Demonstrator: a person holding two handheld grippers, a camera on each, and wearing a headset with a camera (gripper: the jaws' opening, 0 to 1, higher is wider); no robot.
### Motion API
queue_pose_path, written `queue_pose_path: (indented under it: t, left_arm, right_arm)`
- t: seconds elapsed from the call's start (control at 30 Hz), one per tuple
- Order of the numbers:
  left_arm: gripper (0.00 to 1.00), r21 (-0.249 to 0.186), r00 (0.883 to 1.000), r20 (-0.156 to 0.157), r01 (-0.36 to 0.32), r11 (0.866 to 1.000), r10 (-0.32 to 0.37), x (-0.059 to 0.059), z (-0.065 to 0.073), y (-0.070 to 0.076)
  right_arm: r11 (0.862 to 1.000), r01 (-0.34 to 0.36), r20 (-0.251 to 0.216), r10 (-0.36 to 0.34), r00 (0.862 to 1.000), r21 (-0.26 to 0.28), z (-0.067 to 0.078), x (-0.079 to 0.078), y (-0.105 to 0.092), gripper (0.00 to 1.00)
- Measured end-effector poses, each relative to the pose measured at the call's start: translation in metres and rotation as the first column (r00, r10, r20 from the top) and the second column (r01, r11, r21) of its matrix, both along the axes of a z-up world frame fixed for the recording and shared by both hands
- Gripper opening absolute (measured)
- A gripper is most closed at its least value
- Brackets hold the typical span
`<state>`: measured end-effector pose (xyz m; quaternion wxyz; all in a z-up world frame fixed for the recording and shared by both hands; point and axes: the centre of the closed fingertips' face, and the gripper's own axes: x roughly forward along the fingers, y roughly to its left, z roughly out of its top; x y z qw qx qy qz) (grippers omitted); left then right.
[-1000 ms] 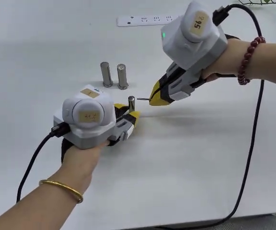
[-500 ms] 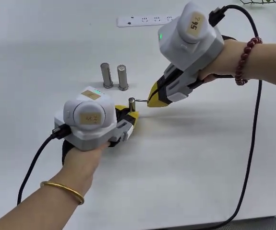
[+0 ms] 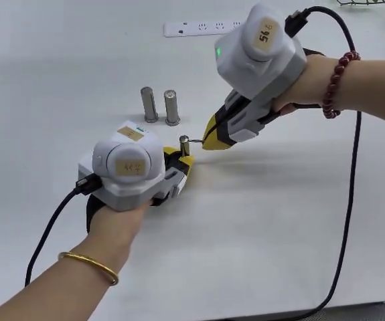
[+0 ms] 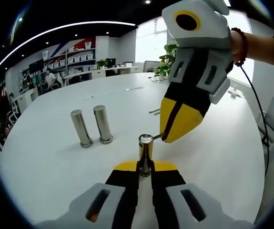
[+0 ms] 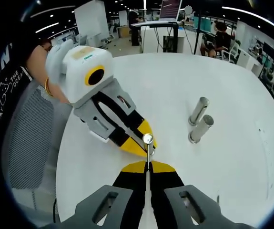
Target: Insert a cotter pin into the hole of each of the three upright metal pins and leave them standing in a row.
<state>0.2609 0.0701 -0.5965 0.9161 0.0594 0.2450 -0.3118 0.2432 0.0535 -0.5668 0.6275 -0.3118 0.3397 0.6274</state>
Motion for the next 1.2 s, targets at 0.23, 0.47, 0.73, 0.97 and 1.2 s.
queue_pose_path:
  t: [0.23,0.47,0.73,0.97,1.2]
  left_arm:
    - [0.06,0.01,1.0,0.001,-0.008,1.0,0.008,-0.001,0.0,0.001]
    - [0.06,0.029,1.0,0.007,-0.016,0.999,0.015,-0.002,0.0,0.0]
    - [0.06,0.05,1.0,0.012,-0.018,0.999,0.017,-0.002,0.0,0.0]
    - [0.06,0.049,1.0,0.011,-0.021,0.999,0.021,-0.002,0.0,0.0]
    - [0.06,0.045,1.0,0.008,-0.029,0.999,0.029,-0.001,-0.001,0.0]
  right_arm:
    - [1.0,-0.01,0.01,0.01,1.0,-0.019,-0.001,0.0,0.002,0.0]
    - [0.999,-0.029,0.032,0.03,0.999,-0.032,0.001,0.0,0.006,0.0]
    - [0.999,-0.026,0.034,0.027,0.999,-0.024,0.002,0.0,0.008,0.0]
    - [1.0,-0.015,0.034,0.015,0.999,-0.008,0.002,0.002,0.013,0.0]
    - [0.997,0.053,-0.003,-0.053,0.999,0.053,0.004,0.006,0.018,0.01]
